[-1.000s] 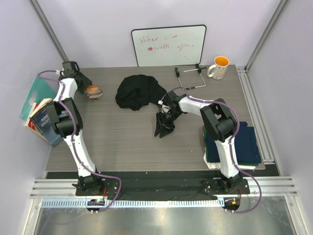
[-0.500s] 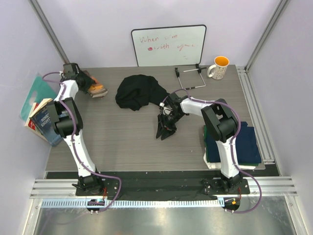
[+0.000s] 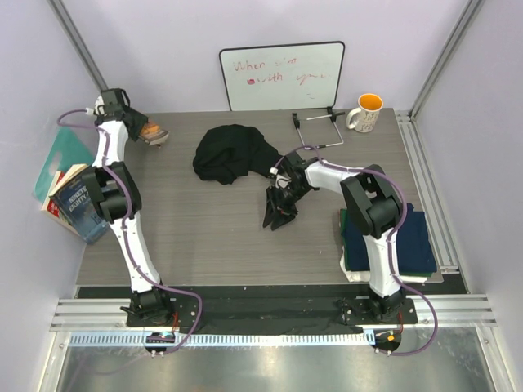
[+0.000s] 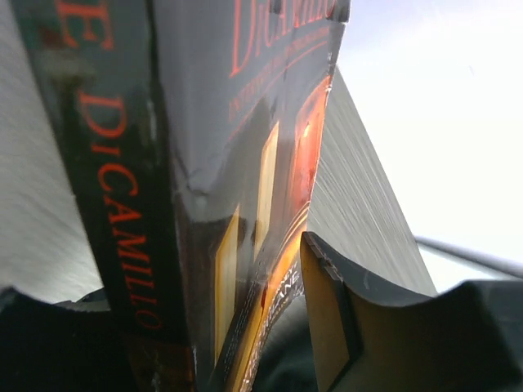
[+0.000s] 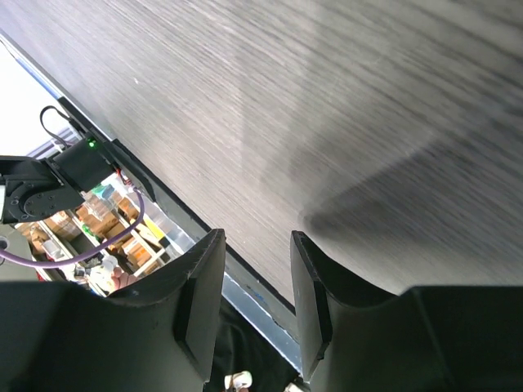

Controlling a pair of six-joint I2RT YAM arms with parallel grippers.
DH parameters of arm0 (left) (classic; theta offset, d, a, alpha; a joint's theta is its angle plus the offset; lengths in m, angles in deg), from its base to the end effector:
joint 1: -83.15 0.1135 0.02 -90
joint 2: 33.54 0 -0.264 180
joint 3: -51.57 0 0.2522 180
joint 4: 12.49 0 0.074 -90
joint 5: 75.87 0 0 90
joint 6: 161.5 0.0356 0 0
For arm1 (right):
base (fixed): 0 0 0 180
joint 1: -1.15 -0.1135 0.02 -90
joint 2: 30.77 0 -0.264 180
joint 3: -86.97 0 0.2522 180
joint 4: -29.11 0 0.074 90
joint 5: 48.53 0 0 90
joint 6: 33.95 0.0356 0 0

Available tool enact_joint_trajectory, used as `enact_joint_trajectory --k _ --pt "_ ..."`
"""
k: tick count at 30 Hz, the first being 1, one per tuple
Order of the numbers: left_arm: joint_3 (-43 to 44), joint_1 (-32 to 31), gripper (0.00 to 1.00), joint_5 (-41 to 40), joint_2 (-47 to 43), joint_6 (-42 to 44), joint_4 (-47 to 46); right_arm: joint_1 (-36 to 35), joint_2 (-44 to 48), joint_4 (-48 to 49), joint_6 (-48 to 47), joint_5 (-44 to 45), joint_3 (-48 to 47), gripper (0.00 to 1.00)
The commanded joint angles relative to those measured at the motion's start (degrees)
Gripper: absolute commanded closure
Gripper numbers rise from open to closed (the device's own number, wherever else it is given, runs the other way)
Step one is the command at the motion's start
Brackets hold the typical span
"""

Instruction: Fold and stack the t-shirts

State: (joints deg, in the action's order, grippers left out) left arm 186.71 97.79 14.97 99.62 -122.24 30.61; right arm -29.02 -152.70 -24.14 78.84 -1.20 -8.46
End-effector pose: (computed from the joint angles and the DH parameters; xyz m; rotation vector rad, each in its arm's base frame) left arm 0.5180 0.1348 0.2427 -1.2424 1.9503 -0.3417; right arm 0.3364 0.2235 0.1264 0.2744 -2.7513 -1.0766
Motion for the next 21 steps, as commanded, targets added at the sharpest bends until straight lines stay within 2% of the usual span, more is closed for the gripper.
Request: enact_joint_trajectory --k 1,4,7,9,16,18,21 --pt "7.12 0.04 1.00 -11.64 2.01 -4.27 11.96 0.38 4.24 0.29 0.06 0.22 -0.86 0.57" --pt "3.35 0.13 1.00 -12.09 0.87 -6.91 9.69 0.55 4.42 0.37 0.33 0.14 -1.39 0.58" --pt "-0.17 1.10 1.00 -6.49 1.48 -11.38 5.82 0.64 4.59 0.37 0.24 -0.13 -1.21 0.57" --pt "-2.37 1.36 1.00 0.54 2.36 -12.97 0.65 0.73 4.86 0.29 0.15 -0.30 -1.04 0.57" --pt "-9.40 1.36 1.00 8.29 1.57 -18.41 -14.82 1.17 5.21 0.37 -0.11 -0.48 -0.86 0.58" --pt "-8.98 1.36 1.00 7.61 2.10 -19.57 -15.02 1.08 4.86 0.29 -0.02 -0.65 -1.04 0.57" --pt "-5.38 1.45 1.00 5.75 3.68 -19.92 -8.25 1.26 4.94 0.29 -0.02 -0.83 -1.30 0.58"
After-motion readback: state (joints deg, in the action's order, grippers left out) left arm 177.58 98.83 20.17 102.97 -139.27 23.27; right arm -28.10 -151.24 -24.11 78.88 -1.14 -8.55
